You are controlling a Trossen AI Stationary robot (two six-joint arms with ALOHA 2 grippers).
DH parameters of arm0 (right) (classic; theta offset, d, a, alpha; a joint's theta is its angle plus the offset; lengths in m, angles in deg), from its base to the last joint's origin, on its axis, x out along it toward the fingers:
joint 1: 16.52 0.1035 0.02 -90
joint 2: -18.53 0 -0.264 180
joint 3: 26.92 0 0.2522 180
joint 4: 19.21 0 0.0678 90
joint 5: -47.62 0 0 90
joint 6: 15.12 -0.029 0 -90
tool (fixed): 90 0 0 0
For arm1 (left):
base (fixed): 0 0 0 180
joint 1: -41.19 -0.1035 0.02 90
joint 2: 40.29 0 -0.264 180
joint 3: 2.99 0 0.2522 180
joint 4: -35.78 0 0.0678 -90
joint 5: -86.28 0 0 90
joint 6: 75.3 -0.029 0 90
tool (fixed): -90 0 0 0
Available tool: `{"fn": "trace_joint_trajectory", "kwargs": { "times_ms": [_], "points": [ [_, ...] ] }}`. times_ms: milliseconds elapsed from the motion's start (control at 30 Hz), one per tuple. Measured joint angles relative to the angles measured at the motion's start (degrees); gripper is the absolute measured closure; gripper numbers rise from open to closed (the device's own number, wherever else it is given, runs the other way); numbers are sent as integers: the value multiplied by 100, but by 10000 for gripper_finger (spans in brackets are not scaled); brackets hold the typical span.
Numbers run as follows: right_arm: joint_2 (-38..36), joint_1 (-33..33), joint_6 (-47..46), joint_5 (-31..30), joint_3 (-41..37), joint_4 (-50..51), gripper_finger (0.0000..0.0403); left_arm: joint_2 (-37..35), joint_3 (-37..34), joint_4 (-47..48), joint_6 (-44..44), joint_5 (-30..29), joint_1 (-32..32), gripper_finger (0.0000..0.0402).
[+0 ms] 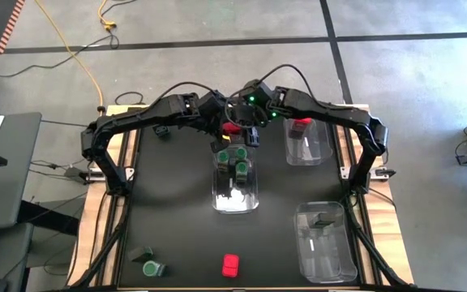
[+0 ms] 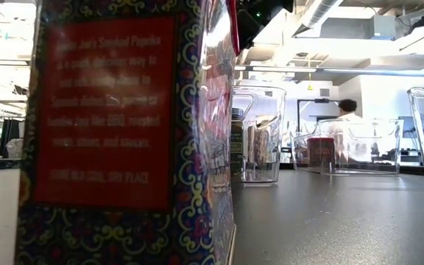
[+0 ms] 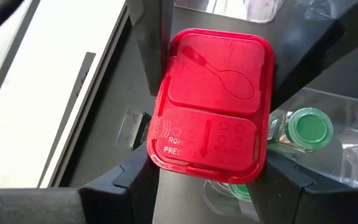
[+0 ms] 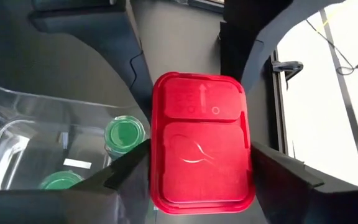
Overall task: Sort spices by type
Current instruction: Put the red seasoning can into the top transparent bin
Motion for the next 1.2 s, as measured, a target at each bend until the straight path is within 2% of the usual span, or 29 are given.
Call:
{"fn": "trace_joint_trajectory", "kwargs": {
  "times_ms": [100, 633, 733, 967, 1200],
  "points": [
    [0, -4, 28, -7, 0, -14, 168, -1, 0, 0, 11, 7, -1, 202],
    [7, -8, 2, 74, 0, -29, 165, -2, 0, 122, 391, 13, -37, 199],
    [7, -16, -18, 61, 0, -39, 166, -2, 0, 104, 457, -13, -42, 179],
    [-11, -179, -149, 47, 2, 187, 165, -2, 0, 89, 139, -241, -44, 104],
    [-309, -790, -224, 0, 2, 1284, 165, -310, 2, -132, 60, -403, -44, 96]
  ]
}}
